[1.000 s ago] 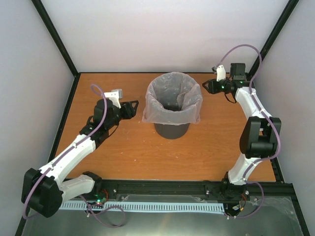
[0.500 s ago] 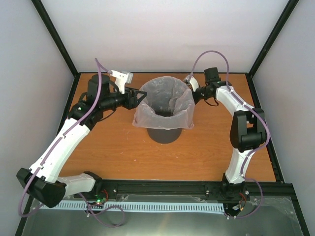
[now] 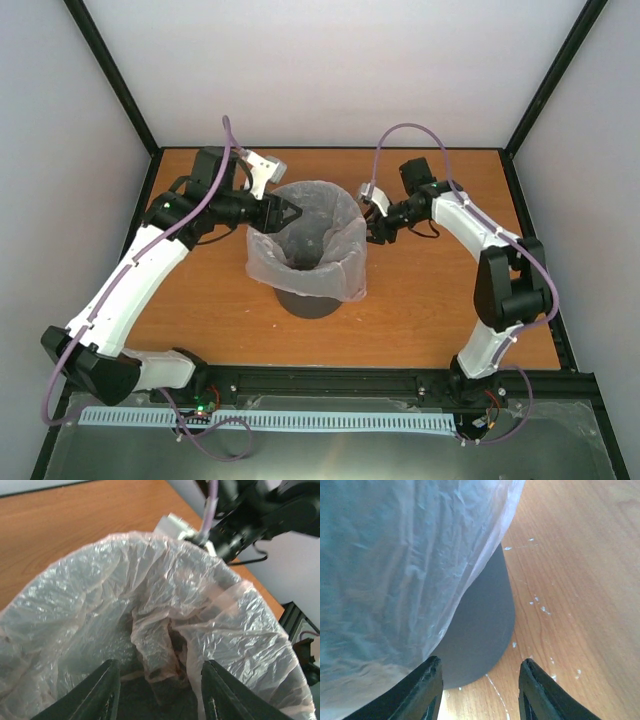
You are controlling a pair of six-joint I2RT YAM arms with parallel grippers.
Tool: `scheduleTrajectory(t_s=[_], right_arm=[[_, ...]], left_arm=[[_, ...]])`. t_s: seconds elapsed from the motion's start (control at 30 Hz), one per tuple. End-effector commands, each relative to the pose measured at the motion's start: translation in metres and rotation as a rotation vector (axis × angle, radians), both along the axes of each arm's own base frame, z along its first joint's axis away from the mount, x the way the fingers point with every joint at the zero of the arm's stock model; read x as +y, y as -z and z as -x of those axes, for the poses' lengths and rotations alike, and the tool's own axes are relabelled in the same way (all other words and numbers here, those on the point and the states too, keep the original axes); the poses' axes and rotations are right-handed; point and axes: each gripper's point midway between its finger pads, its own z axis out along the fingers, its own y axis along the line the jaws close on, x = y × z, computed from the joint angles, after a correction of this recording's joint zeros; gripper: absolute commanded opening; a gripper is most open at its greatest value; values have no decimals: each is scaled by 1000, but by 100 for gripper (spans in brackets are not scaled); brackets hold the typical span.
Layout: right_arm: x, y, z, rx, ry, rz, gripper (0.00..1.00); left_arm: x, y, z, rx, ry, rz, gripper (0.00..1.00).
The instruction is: Put the trash bags into the trash bin
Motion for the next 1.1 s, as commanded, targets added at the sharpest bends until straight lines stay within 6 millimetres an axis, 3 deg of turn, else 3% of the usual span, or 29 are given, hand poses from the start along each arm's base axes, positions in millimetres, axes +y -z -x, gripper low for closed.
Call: scheduleTrajectory(t_s=[0.0,0.17,0.27,0.43,0.53,0.7,0.87,1.07], right_arm=[[-17,-12,1,-54,42,32,42],[-45,-27,-3,-120,229,124,46],[-81,-46,-10,-192,444,203,50],[-93,-96,35,-131,547,50,50],[-91,-107,56,-179,546,-40,49],[-99,-86,57,-252,567,-9,45],[-93,-68,58,-187,530,-8,44],[-95,-74,62,-216,531,-8,45]], left_arm=[[4,-1,9,-9,26,-54,45],[-4,21,8,13,42,-135,44],[-16,34,4,18,57,-205,42],[-38,51,-2,23,81,-319,32],[-43,68,-3,65,95,-396,19],[-40,88,-3,114,79,-482,4],[-32,99,9,153,84,-511,2],[-41,125,7,214,119,-561,2]])
